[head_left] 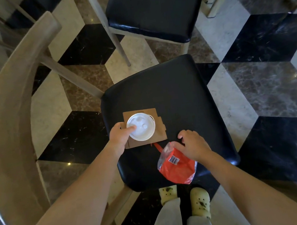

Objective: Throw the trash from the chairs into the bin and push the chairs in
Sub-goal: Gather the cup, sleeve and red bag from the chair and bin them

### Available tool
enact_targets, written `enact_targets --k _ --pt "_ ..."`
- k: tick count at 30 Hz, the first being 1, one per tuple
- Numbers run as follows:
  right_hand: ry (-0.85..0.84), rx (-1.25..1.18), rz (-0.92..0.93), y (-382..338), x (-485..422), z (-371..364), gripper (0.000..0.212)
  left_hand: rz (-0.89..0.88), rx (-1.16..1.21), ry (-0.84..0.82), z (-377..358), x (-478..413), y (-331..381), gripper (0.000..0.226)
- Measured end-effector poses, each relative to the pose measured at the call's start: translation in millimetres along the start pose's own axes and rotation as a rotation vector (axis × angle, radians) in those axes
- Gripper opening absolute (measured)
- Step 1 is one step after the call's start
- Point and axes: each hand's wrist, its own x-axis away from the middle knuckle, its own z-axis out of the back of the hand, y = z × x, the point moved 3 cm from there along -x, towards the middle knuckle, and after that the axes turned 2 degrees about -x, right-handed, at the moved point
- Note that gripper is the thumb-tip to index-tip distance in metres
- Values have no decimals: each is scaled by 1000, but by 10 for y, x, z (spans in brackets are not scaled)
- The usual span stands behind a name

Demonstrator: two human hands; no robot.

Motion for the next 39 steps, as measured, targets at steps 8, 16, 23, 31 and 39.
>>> enact_targets --k 8,16,23,31,39 --pt "-5 219 -52 22 167 -258 19 42 78 -98 0 75 43 46" --pt "223 -723 -307 129 148 12 15 35 146 -286 1 215 130 29" --pt "45 -1364 -239 -139 113 380 29 49 113 -408 -167 300 97 32" --pt "-26 -1096 -147 -302 282 339 84 18 83 -350 -335 361 47 38" --pt "189 -877 -275 -250 329 402 57 -154 83 -341 -398 631 239 55"
